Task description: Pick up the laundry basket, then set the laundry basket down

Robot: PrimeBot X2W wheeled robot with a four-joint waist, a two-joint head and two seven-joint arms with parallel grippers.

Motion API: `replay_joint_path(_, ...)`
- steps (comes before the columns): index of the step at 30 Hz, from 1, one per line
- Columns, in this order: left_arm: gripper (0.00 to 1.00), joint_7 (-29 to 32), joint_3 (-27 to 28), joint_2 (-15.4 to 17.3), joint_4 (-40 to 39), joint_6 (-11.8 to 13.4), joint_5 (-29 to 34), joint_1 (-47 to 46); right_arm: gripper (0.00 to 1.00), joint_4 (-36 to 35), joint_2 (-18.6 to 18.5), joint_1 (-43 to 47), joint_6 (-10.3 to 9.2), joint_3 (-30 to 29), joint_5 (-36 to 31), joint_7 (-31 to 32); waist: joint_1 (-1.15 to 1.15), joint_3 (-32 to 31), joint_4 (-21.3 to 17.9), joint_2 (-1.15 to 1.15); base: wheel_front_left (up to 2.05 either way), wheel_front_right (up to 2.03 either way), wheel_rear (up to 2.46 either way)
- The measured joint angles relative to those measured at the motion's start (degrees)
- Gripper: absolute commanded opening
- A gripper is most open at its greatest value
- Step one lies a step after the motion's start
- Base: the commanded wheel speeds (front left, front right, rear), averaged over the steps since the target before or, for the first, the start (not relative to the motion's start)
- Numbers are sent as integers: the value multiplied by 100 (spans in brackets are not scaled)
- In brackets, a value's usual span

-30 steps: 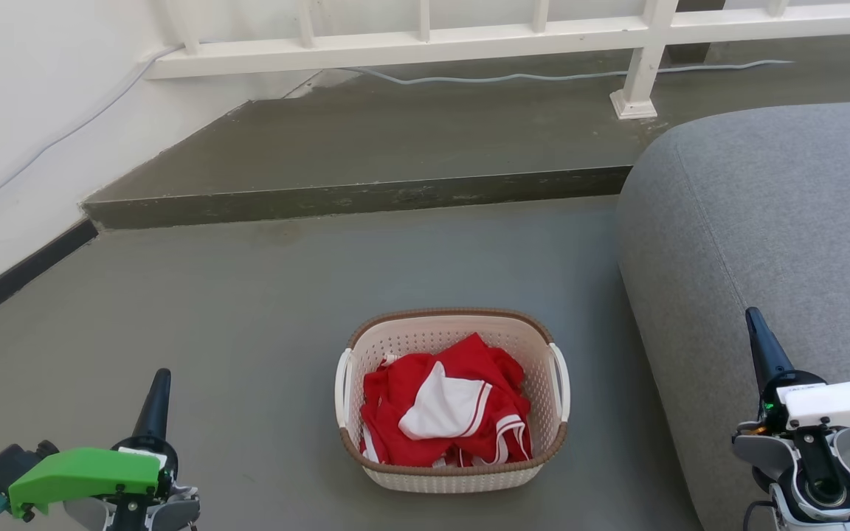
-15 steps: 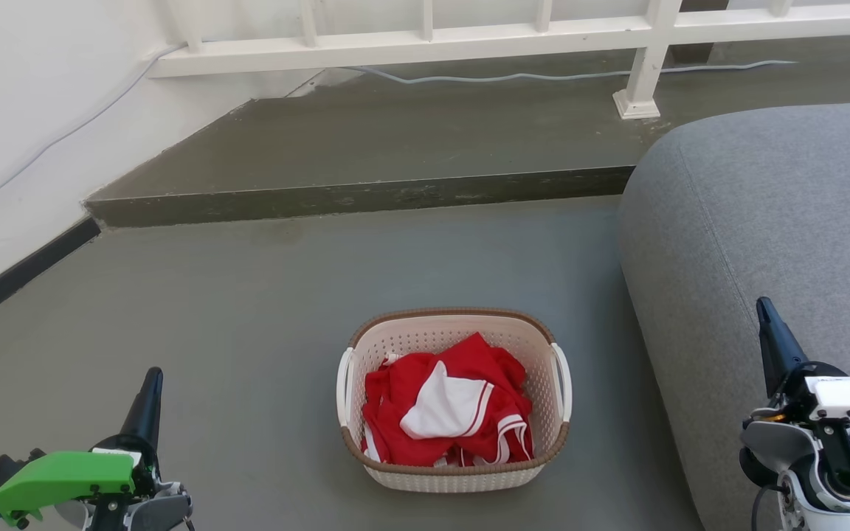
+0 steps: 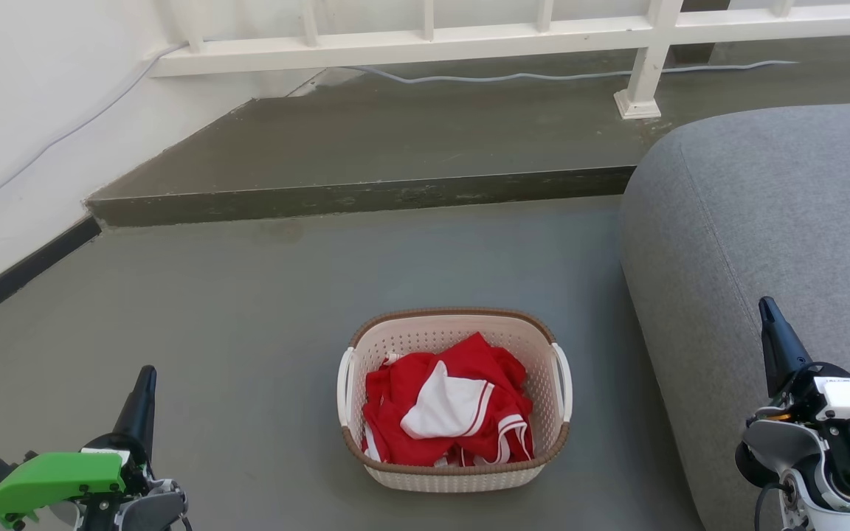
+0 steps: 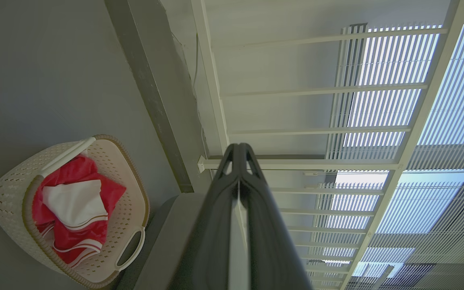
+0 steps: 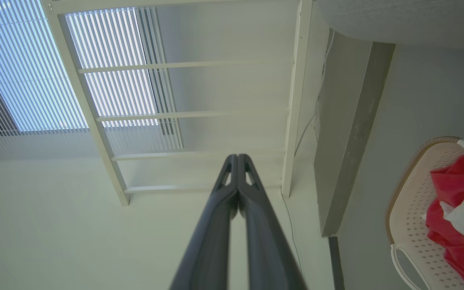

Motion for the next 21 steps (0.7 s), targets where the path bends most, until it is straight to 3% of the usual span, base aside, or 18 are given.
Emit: replay_joint_path(21, 0, 43, 15, 0, -1, 0, 0, -12, 0, 0, 0, -2, 1, -4, 0, 0, 0, 0, 0, 0, 0, 0, 0)
